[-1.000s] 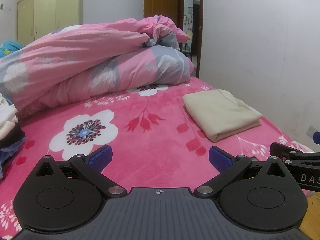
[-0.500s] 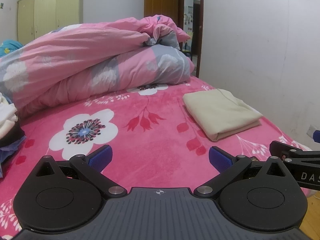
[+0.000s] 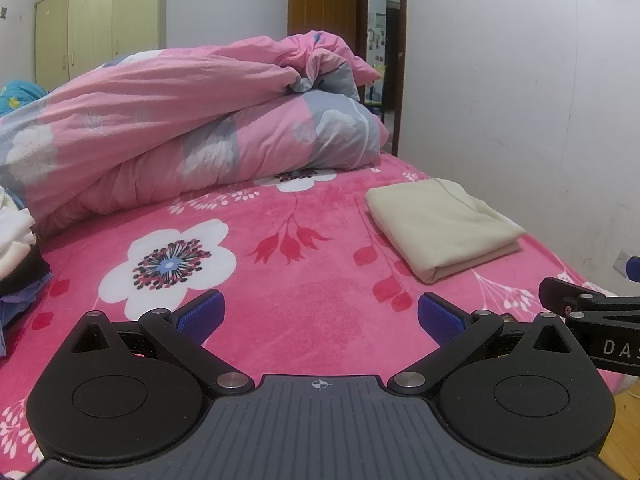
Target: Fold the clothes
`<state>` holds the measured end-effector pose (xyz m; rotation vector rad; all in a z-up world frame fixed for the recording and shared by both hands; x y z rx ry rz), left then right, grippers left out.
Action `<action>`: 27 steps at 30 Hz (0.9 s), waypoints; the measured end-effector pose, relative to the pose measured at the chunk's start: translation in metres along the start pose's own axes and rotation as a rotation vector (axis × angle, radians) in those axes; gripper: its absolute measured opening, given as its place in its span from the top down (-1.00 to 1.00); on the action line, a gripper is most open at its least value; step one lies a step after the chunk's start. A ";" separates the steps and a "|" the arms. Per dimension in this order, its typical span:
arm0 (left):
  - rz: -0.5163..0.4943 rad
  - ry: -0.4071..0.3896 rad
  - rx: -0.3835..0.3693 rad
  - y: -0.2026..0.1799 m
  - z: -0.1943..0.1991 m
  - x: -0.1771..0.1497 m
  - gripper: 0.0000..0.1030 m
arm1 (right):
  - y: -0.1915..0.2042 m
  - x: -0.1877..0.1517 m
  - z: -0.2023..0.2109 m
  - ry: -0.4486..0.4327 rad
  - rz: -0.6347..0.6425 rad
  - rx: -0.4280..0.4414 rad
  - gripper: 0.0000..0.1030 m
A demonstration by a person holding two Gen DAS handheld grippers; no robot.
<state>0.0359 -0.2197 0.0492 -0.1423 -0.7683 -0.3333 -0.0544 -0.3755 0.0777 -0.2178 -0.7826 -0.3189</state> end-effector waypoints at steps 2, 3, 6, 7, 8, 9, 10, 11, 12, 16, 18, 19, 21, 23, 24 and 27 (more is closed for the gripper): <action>-0.001 0.000 0.000 0.000 0.000 0.000 -1.00 | 0.000 0.001 0.000 -0.001 -0.001 0.001 -1.00; 0.000 0.000 0.000 0.000 0.000 0.000 -1.00 | 0.000 0.001 0.000 -0.001 -0.001 0.001 -1.00; 0.000 -0.001 0.000 0.000 0.001 0.000 -1.00 | -0.001 0.000 0.000 -0.001 -0.001 0.002 -1.00; 0.001 -0.002 0.000 0.001 0.001 0.000 -1.00 | -0.001 0.000 0.001 -0.001 0.000 0.002 -1.00; 0.001 -0.002 0.000 0.001 0.001 0.000 -1.00 | -0.001 0.000 0.001 -0.001 0.000 0.002 -1.00; 0.001 -0.003 0.001 0.001 0.001 0.000 -1.00 | -0.001 0.000 0.001 -0.002 0.001 0.002 -1.00; 0.001 -0.004 0.001 0.001 0.001 0.000 -1.00 | -0.001 0.000 0.001 -0.002 0.001 0.002 -1.00; 0.002 -0.004 0.000 0.001 0.001 0.000 -1.00 | -0.001 0.000 0.002 -0.002 0.001 0.002 -1.00; 0.002 -0.004 0.000 0.002 0.002 0.001 -1.00 | -0.001 0.001 0.002 -0.003 0.002 0.001 -1.00; 0.003 -0.005 0.000 0.002 0.002 0.001 -1.00 | 0.000 0.001 0.002 -0.005 0.003 0.001 -1.00; 0.002 -0.006 0.000 0.002 0.003 0.001 -1.00 | 0.000 0.001 0.002 -0.005 0.003 0.001 -1.00; 0.002 -0.006 0.000 0.002 0.003 0.001 -1.00 | 0.000 0.001 0.002 -0.005 0.003 0.001 -1.00; 0.002 -0.006 0.000 0.002 0.003 0.001 -1.00 | 0.001 0.001 0.002 -0.005 0.004 0.001 -1.00; 0.001 -0.006 0.000 0.002 0.003 0.000 -1.00 | 0.001 0.001 0.002 -0.004 0.005 0.000 -1.00; 0.001 -0.006 0.000 0.002 0.003 0.000 -1.00 | 0.001 0.001 0.002 -0.004 0.004 0.000 -1.00; 0.000 -0.005 -0.001 0.003 0.003 0.001 -1.00 | 0.001 0.002 0.002 -0.004 0.004 0.000 -1.00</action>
Point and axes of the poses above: each gripper's, at about its wrist camera, not at the fingertips, and z roughly against the way its jaws point, y to its left, x to its top, the point moved 7 cm from there along -z, roughly the way its jaws point, and after that the axes turned 15 degrees about y, right-handed, at the moved point
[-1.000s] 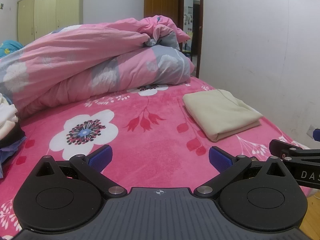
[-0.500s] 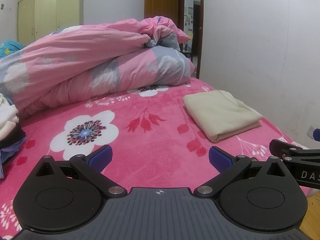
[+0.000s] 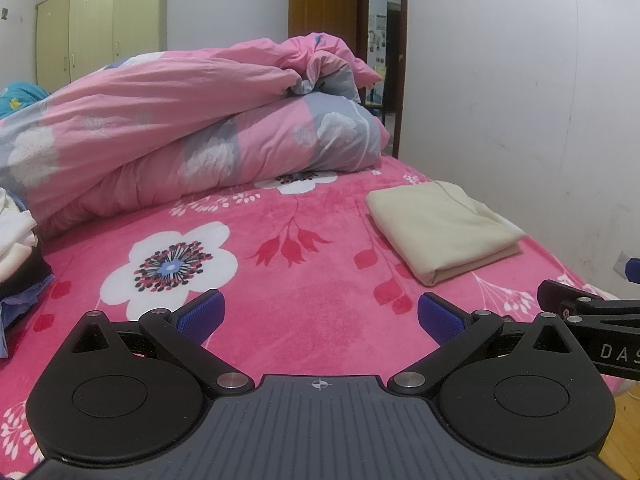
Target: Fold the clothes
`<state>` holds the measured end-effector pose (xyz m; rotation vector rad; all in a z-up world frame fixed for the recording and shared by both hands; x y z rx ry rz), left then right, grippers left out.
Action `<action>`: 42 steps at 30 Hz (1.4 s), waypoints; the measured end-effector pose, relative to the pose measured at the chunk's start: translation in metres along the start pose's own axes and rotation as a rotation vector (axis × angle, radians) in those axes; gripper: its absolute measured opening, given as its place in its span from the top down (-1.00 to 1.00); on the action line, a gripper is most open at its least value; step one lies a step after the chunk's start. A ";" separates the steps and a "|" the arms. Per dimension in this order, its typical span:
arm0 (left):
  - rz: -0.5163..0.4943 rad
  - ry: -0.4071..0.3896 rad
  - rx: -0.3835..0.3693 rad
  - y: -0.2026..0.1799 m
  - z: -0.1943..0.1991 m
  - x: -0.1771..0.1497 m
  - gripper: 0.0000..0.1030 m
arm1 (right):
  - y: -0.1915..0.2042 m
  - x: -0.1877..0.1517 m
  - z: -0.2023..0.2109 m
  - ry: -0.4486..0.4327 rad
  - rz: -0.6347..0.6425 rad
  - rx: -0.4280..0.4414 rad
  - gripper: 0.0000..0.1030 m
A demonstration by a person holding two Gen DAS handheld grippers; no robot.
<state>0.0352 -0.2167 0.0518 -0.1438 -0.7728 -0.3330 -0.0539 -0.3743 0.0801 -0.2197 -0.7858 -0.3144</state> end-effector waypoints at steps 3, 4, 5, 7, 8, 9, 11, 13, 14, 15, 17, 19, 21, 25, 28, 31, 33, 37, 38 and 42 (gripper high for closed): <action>-0.001 0.000 -0.001 0.001 0.000 0.000 -1.00 | 0.000 0.000 0.000 0.000 -0.001 0.000 -1.00; -0.002 0.000 -0.002 0.001 0.000 0.000 -1.00 | 0.000 0.000 0.000 0.000 -0.001 0.001 -1.00; -0.002 0.001 -0.002 0.001 0.000 0.000 -1.00 | 0.000 0.000 0.000 0.000 0.000 0.000 -1.00; -0.002 0.002 -0.002 0.001 0.000 0.001 -1.00 | 0.001 0.000 0.000 0.000 0.000 0.000 -1.00; -0.002 0.002 -0.002 0.001 0.000 0.001 -1.00 | 0.001 0.000 0.000 0.000 0.000 0.001 -1.00; -0.002 0.002 -0.002 0.001 0.000 0.001 -1.00 | 0.001 0.000 0.000 0.000 0.001 0.002 -1.00; 0.000 0.003 -0.003 0.002 -0.001 0.001 -1.00 | 0.001 0.000 -0.001 0.001 0.002 0.002 -1.00; 0.001 0.004 -0.003 0.002 -0.001 0.002 -1.00 | 0.002 0.000 -0.001 0.001 0.003 0.002 -1.00; 0.001 0.005 -0.002 0.002 -0.002 0.002 -1.00 | 0.002 0.000 -0.001 0.001 0.004 0.002 -1.00; 0.001 0.005 -0.003 0.003 -0.002 0.001 -1.00 | 0.003 0.000 -0.001 0.002 0.005 0.001 -1.00; 0.002 0.006 -0.003 0.003 -0.002 0.001 -1.00 | 0.004 -0.001 -0.002 0.002 0.004 0.001 -1.00; 0.002 0.007 -0.002 0.002 -0.002 0.000 -1.00 | 0.005 -0.001 -0.002 0.003 0.005 0.000 -1.00; 0.002 0.008 -0.002 0.002 -0.002 0.000 -1.00 | 0.005 -0.001 -0.003 0.003 0.006 0.000 -1.00; 0.003 0.008 -0.002 0.003 -0.002 0.000 -1.00 | 0.005 -0.001 -0.003 0.004 0.006 0.002 -1.00; 0.003 0.009 -0.001 0.003 -0.003 0.000 -1.00 | 0.005 -0.001 -0.003 0.003 0.006 0.003 -1.00; 0.003 0.009 -0.001 0.002 -0.003 -0.001 -1.00 | 0.005 -0.001 -0.003 0.003 0.005 0.002 -1.00; 0.003 0.009 -0.001 0.003 -0.003 -0.001 -1.00 | 0.005 -0.001 -0.003 0.003 0.005 0.003 -1.00; 0.004 0.009 -0.001 0.003 -0.003 -0.001 -1.00 | 0.005 -0.001 -0.004 0.002 0.005 0.004 -1.00; 0.004 0.009 0.000 0.003 -0.003 -0.001 -1.00 | 0.005 -0.001 -0.004 0.003 0.005 0.004 -1.00; 0.004 0.010 0.000 0.003 -0.002 -0.002 -1.00 | 0.005 -0.001 -0.003 0.003 0.005 0.005 -1.00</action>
Point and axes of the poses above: each gripper's, at about its wrist camera, not at the fingertips, and z roughly against the way its jaws point, y to its left, x to its top, the point moved 7 cm from there along -z, roughly the way its jaws point, and after that the axes turned 15 degrees about y, right-handed, at the moved point
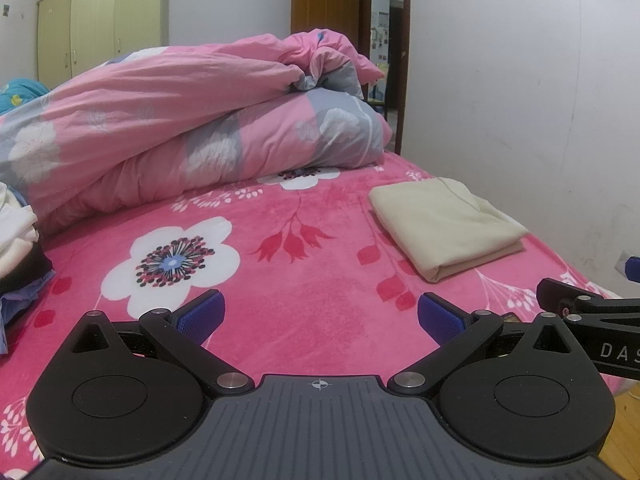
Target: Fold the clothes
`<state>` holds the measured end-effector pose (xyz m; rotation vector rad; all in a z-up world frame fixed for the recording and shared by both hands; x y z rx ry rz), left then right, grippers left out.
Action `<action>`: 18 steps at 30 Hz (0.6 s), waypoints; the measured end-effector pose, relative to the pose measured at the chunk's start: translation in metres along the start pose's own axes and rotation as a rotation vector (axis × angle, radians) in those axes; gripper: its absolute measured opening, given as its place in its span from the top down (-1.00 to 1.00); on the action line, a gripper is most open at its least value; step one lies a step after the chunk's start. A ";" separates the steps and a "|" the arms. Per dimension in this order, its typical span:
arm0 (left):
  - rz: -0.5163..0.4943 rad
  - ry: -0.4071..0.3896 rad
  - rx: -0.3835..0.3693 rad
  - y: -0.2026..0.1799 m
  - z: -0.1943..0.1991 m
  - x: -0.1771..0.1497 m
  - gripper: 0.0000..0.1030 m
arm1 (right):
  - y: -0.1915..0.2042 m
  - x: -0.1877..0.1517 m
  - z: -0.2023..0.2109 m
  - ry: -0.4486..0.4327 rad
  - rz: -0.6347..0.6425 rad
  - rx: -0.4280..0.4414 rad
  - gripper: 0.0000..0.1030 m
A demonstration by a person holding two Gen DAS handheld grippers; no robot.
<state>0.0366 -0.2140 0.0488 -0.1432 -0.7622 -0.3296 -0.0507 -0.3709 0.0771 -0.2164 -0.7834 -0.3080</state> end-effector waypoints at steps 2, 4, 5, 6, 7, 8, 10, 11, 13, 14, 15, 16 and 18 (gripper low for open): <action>0.000 0.000 0.000 0.000 0.000 0.000 -1.00 | 0.000 0.001 0.000 -0.001 0.001 0.000 -1.00; 0.000 -0.001 -0.001 0.001 0.001 0.000 -1.00 | 0.000 0.001 0.001 -0.002 0.000 0.001 -1.00; 0.001 0.000 0.000 0.001 0.001 0.000 -1.00 | 0.000 0.001 0.001 -0.002 0.000 0.001 -1.00; 0.001 0.000 0.000 0.001 0.001 0.000 -1.00 | 0.000 0.001 0.001 -0.002 0.000 0.001 -1.00; 0.001 -0.001 0.000 0.001 0.001 0.001 -1.00 | 0.000 0.001 0.001 -0.003 0.000 0.002 -1.00; 0.002 -0.001 0.001 0.001 0.001 0.001 -1.00 | 0.000 0.001 0.001 -0.003 0.000 0.002 -1.00; 0.003 -0.002 0.001 0.002 0.001 0.001 -1.00 | 0.000 0.001 0.001 -0.003 0.001 0.002 -1.00; 0.003 -0.002 0.001 0.002 0.000 0.001 -1.00 | 0.001 0.001 0.001 -0.003 0.001 0.002 -1.00; 0.003 -0.003 0.002 0.002 0.000 0.001 -1.00 | 0.001 0.001 0.001 -0.003 0.002 0.003 -1.00; 0.003 -0.002 0.002 0.002 0.000 0.001 -1.00 | 0.001 0.002 0.001 -0.003 0.002 0.003 -1.00; 0.004 -0.002 0.002 0.003 0.000 0.002 -1.00 | 0.001 0.002 0.001 -0.003 0.002 0.003 -1.00; 0.003 -0.001 0.002 0.003 0.000 0.002 -1.00 | 0.001 0.001 0.001 -0.003 0.002 0.002 -1.00; 0.003 -0.001 0.002 0.003 0.000 0.002 -1.00 | 0.001 0.001 0.001 -0.004 0.002 0.002 -1.00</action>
Point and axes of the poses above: each gripper's, at about its wrist camera, not at the fingertips, and z roughly against the way its jaws point, y to its left, x to its top, the point moved 7 cm from there along -z, roughly the way its jaws point, and after that the axes turned 15 degrees about y, right-handed, at the moved point
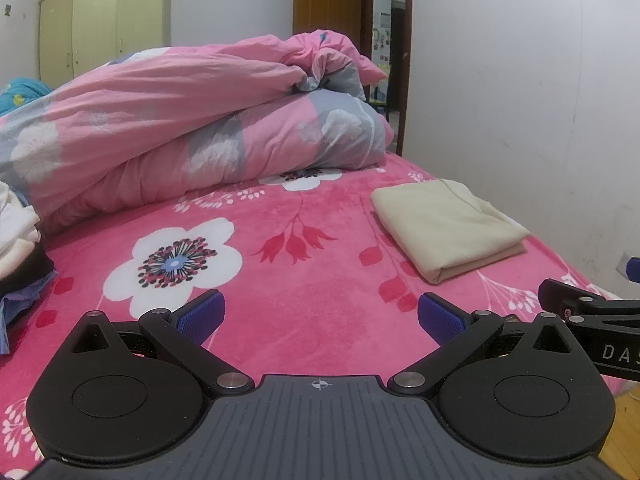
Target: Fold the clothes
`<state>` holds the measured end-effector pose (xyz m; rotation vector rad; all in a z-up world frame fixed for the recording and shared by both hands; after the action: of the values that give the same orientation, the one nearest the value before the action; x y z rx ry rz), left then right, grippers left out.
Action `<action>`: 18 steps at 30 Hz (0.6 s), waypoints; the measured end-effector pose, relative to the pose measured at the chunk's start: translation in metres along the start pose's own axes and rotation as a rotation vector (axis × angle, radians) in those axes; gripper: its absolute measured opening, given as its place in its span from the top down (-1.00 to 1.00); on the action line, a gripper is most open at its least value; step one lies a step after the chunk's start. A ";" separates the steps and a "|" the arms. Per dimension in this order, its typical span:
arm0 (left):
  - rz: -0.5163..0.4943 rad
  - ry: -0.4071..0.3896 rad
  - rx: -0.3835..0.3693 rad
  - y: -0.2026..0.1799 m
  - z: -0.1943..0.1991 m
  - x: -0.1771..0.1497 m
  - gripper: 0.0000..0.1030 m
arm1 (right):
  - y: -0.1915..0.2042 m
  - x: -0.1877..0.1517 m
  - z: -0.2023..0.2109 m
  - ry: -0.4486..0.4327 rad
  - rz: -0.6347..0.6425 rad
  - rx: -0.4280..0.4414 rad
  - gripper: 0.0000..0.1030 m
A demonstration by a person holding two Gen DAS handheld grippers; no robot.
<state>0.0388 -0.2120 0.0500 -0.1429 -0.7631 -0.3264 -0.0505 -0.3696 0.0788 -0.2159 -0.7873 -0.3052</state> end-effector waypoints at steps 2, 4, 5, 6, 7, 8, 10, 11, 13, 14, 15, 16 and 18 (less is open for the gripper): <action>-0.001 0.001 0.000 0.000 0.000 0.000 -1.00 | 0.001 0.000 0.000 0.001 -0.001 0.000 -1.00; -0.001 0.002 0.000 0.000 0.000 0.000 -1.00 | 0.001 0.000 -0.001 0.002 -0.001 -0.001 -1.00; 0.000 0.002 0.001 0.000 0.000 0.000 -1.00 | 0.001 0.000 -0.001 0.002 -0.001 -0.001 -1.00; 0.000 0.002 0.001 0.000 0.000 0.000 -1.00 | 0.001 0.001 -0.001 0.002 -0.001 -0.001 -1.00; 0.000 0.002 0.002 0.000 0.000 0.000 -1.00 | 0.001 0.001 -0.001 0.002 -0.001 -0.001 -1.00; 0.001 0.001 0.002 0.000 0.000 0.000 -1.00 | 0.001 0.001 -0.001 0.002 -0.001 -0.001 -1.00; 0.002 0.001 0.003 0.000 0.000 0.000 -1.00 | 0.001 0.001 -0.001 0.002 -0.001 0.000 -1.00; 0.003 0.001 0.003 0.000 0.000 0.000 -1.00 | 0.001 0.001 -0.001 0.002 -0.001 0.001 -1.00; 0.002 0.001 0.004 0.000 0.000 0.000 -1.00 | 0.001 0.001 -0.001 0.002 0.000 0.001 -1.00; 0.002 0.001 0.003 0.000 0.000 0.000 -1.00 | 0.001 0.001 -0.001 0.002 0.000 0.001 -1.00; 0.002 0.001 0.004 0.000 0.000 0.000 -1.00 | 0.001 0.001 -0.002 0.002 -0.001 0.002 -1.00; 0.002 0.001 0.004 0.000 -0.001 0.000 -1.00 | 0.000 0.001 -0.002 0.002 -0.002 0.002 -1.00; 0.003 0.002 0.003 0.000 -0.001 0.000 -1.00 | 0.000 0.001 -0.002 0.003 -0.002 0.002 -1.00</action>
<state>0.0397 -0.2120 0.0495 -0.1405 -0.7612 -0.3224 -0.0485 -0.3705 0.0783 -0.2132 -0.7851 -0.3064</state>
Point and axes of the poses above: each gripper's, at about its wrist camera, not at the fingertips, and z roughly against the way its jaws point, y to its left, x to its top, the point moved 7 cm from there along -z, roughly the way its jaws point, and after that the axes turned 15 degrees about y, right-handed, at the moved point
